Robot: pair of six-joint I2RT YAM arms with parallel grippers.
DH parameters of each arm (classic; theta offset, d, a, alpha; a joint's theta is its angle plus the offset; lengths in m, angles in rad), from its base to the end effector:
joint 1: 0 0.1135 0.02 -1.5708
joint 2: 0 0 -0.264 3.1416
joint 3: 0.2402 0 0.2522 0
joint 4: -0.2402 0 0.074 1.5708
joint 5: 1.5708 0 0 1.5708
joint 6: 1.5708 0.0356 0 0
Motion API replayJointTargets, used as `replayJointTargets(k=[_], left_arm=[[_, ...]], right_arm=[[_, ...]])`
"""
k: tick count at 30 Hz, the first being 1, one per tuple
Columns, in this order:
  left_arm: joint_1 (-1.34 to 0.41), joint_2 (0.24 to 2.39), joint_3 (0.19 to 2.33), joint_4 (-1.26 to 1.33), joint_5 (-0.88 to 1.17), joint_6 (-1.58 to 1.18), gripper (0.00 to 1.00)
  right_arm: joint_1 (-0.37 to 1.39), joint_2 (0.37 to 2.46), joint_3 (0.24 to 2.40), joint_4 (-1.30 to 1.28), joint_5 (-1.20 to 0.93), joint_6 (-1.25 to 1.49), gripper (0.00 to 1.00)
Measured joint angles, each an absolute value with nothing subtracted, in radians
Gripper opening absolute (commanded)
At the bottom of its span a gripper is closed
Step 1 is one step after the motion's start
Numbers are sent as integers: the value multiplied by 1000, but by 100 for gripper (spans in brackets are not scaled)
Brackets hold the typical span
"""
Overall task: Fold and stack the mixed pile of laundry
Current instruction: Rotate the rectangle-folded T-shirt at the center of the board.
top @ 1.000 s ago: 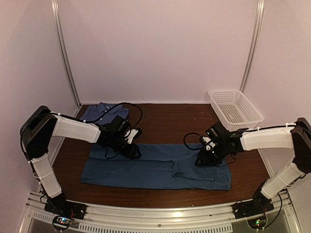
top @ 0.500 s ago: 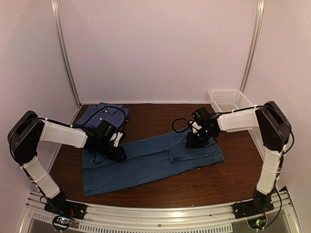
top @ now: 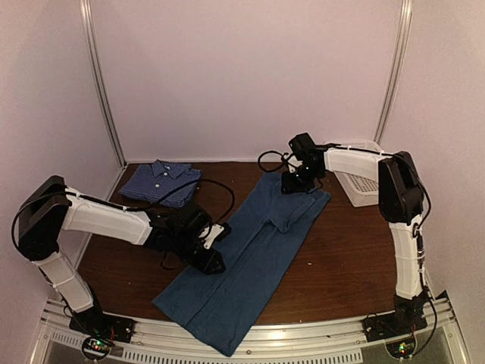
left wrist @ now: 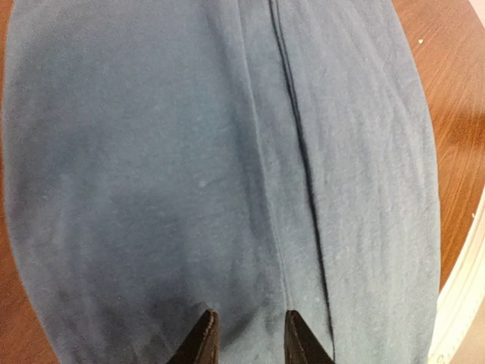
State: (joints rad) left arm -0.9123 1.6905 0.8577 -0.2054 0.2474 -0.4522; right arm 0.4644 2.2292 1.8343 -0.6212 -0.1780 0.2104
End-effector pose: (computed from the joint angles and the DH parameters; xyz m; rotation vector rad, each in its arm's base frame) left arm 0.1864 -0.2551 0.1413 0.7271 2.6905 -0.7479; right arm 0.4336 0.2243 0.1908 -0.4004 2.6072 0.4705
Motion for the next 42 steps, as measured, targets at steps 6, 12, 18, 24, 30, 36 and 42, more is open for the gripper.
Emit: replayJointTargets(k=[6, 12, 18, 24, 30, 36, 42], left_arm=[[-892, 1629, 931, -270, 215, -429, 30], [-889, 1660, 965, -273, 168, -395, 28], [-894, 1724, 935, -263, 146, -378, 28], [-956, 1765, 926, -218, 145, -359, 27], [-994, 1810, 938, -110, 187, -389, 28], [-994, 1892, 1011, -46, 267, -433, 28], [-986, 1879, 1016, -44, 292, -445, 32]], right_arm=[[466, 2009, 1653, -600, -179, 218, 38], [465, 1969, 1517, -568, -154, 251, 37], [462, 2081, 1489, -563, -128, 261, 36], [458, 2182, 1626, -569, -120, 249, 36], [458, 2354, 1889, -583, -128, 219, 34], [458, 2556, 2226, -631, -171, 189, 36], [457, 2554, 2246, -652, -230, 178, 42]])
